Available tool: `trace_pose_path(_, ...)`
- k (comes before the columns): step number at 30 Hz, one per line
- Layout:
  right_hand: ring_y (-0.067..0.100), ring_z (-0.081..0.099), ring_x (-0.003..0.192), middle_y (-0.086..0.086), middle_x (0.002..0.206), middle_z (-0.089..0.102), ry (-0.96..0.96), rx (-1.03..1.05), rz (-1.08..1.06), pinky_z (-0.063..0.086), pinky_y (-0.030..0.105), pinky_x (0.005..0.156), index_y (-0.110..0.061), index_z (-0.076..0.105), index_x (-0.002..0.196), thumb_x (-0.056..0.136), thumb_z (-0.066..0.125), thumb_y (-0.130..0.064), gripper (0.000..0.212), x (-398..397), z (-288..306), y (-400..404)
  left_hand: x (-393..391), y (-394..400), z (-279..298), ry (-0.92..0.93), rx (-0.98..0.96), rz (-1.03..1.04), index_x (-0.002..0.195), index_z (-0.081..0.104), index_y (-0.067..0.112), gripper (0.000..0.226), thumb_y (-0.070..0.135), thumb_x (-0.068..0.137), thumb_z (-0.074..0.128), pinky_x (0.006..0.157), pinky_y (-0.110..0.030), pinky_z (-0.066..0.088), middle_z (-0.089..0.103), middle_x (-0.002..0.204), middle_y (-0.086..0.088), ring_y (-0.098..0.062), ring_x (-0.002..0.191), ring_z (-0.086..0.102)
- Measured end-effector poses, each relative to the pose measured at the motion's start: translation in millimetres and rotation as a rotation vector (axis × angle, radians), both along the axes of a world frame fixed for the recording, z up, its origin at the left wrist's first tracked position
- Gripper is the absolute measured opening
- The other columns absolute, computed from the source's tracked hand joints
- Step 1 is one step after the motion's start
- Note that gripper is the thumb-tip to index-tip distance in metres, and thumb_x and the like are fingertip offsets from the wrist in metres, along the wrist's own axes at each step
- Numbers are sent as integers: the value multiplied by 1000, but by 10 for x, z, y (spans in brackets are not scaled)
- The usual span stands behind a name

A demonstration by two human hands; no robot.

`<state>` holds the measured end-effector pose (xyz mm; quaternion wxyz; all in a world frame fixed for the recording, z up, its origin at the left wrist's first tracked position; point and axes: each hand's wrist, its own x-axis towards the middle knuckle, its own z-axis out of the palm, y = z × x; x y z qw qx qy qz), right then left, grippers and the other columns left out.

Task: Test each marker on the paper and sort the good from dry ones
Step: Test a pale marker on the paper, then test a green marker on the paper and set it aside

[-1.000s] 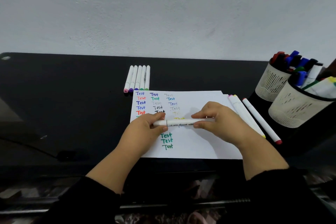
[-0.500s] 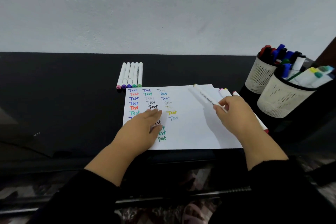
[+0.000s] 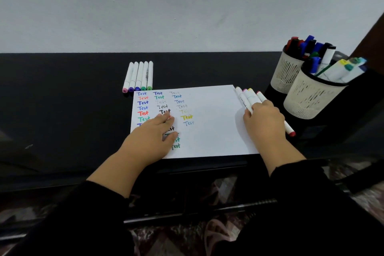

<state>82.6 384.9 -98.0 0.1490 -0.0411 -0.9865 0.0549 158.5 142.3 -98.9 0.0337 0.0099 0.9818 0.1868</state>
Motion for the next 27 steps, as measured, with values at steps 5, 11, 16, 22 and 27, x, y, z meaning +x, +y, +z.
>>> trace_pose_path(5, 32, 53, 97, 15, 111, 53, 5, -6, 24, 39, 39, 78, -1, 61, 105, 97, 44, -26, 31, 5, -10, 7, 4, -11, -13, 2, 18, -1, 148, 24, 29, 54, 44, 97, 37, 112, -23, 13, 11, 154, 19, 0, 141, 7)
trace_pose_path(11, 32, 49, 108, 15, 120, 52, 0, 43, 51, 37, 38, 84, -2, 57, 118, 98, 43, -33, 40, -15, 84, -62, 5, -30, 25, -6, 94, 21, 147, 24, 28, 54, 40, 97, 39, 113, -23, 10, 12, 154, 19, 0, 141, 8)
trace_pose_path(16, 31, 52, 105, 12, 113, 56, 48, 18, 176, 37, 37, 86, -4, 60, 115, 98, 42, -32, 38, -135, 228, -322, -67, -213, 41, -19, -12, 106, 149, 18, 27, 55, 41, 99, 33, 114, -28, 14, 7, 156, 13, -8, 143, 8)
trace_pose_path(22, 24, 55, 97, 6, 108, 58, 50, 22, 414, 39, 32, 78, -11, 59, 112, 98, 40, -33, 32, -404, 330, -948, -191, -465, 86, -79, -53, 180, 149, 12, 27, 55, 41, 100, 31, 114, -31, 8, 2, 156, 10, -11, 143, 4)
trace_pose_path(27, 22, 55, 94, 5, 104, 56, -5, -32, 556, 47, 36, 83, -13, 58, 112, 97, 44, -32, 27, -745, 325, -1453, -307, -605, 64, -41, -51, 192, 148, 10, 28, 54, 40, 99, 31, 112, -27, 4, 1, 156, 12, -6, 142, 3)
